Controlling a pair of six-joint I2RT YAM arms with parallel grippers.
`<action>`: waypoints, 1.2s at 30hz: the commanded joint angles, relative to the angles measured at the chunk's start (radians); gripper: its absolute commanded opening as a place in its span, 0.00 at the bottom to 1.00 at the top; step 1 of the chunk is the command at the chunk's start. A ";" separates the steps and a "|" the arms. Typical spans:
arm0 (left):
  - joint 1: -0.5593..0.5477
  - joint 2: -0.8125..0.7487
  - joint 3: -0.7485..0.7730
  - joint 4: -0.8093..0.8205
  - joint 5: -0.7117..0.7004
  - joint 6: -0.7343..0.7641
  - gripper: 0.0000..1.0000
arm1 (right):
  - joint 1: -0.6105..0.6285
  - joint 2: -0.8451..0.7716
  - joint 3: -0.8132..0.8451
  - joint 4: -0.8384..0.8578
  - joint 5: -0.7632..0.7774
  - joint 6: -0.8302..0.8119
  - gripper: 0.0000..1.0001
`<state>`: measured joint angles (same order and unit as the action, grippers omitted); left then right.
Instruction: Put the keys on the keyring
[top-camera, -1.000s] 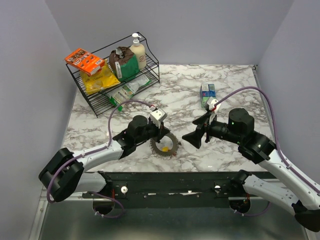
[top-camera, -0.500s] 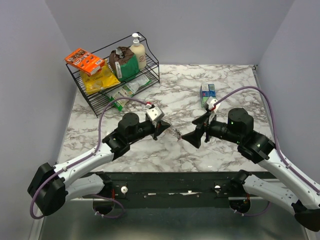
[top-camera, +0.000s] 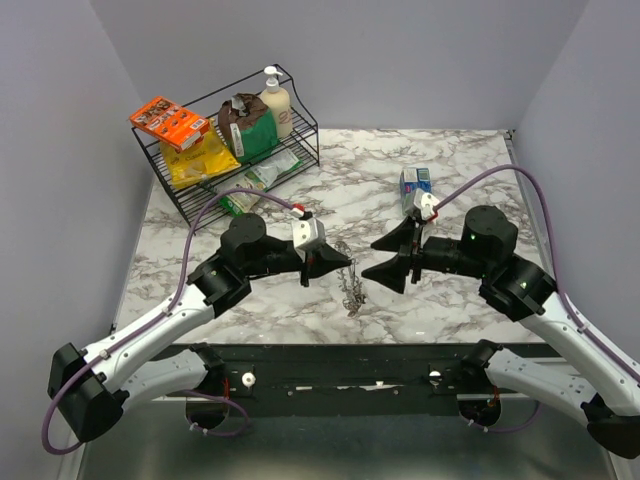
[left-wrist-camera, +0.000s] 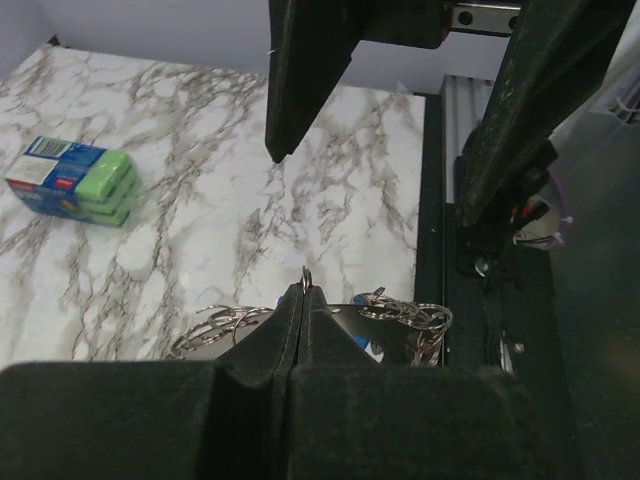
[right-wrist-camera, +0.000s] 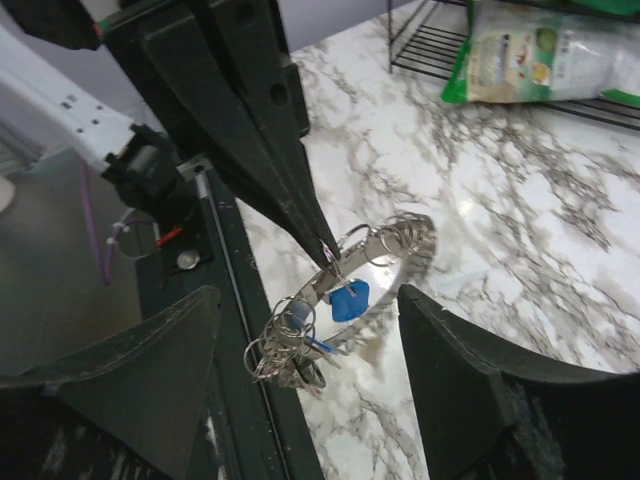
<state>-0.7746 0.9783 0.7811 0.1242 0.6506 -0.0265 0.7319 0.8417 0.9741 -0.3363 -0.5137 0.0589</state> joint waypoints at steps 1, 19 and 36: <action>-0.005 -0.038 0.040 0.031 0.144 -0.019 0.00 | 0.000 -0.016 0.041 0.036 -0.181 -0.025 0.66; -0.005 -0.039 0.064 0.172 0.205 -0.116 0.00 | 0.001 0.007 0.026 0.056 -0.293 -0.042 0.56; -0.005 -0.036 0.064 0.219 0.222 -0.161 0.00 | 0.001 0.004 -0.008 0.086 -0.207 -0.027 0.40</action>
<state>-0.7746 0.9543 0.8108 0.2695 0.8383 -0.1677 0.7319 0.8612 0.9916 -0.2802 -0.7696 0.0265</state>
